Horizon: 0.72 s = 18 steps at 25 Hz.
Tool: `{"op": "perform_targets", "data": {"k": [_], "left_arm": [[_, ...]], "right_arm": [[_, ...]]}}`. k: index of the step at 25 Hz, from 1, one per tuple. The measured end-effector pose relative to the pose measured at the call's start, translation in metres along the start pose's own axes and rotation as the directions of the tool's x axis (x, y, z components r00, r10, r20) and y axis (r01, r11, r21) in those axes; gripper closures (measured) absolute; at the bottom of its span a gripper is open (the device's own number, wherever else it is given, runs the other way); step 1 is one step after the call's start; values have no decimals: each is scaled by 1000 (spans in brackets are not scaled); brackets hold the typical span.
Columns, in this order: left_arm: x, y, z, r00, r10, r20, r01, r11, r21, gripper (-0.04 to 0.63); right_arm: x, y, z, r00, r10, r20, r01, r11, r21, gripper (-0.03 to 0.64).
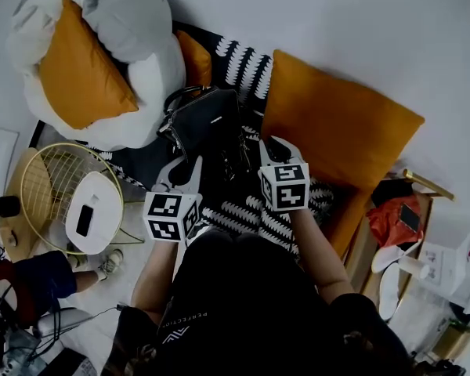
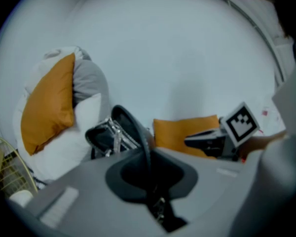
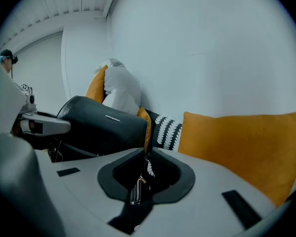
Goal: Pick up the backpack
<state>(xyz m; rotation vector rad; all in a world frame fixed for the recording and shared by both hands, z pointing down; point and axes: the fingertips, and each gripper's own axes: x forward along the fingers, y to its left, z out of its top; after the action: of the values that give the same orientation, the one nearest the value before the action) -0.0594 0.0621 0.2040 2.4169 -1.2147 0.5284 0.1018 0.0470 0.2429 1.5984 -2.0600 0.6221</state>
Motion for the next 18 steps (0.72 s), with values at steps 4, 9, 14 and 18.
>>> {"op": "perform_targets", "data": {"k": [4,9,14,18], "left_arm": [[-8,-1,8,1000,-2,9,1,1000,11,568],[-19,-2,14,1000,-4,22,3,1000,17,568],[-28,-6,22,999,-6,36,5,1000,25,568],[-35,-8,27,998,-10,57,9,1000,27,568]], "right_arm": [[-9,5,7,1000,6,22,-6,1000,-3,586],[-17,9,14,999,8,42,-8,1000,3,595],[-27,10,23,998,-4,68,3,1000,11,611],[-29,14,24,998,-12,69,11,1000,12,618]]}}
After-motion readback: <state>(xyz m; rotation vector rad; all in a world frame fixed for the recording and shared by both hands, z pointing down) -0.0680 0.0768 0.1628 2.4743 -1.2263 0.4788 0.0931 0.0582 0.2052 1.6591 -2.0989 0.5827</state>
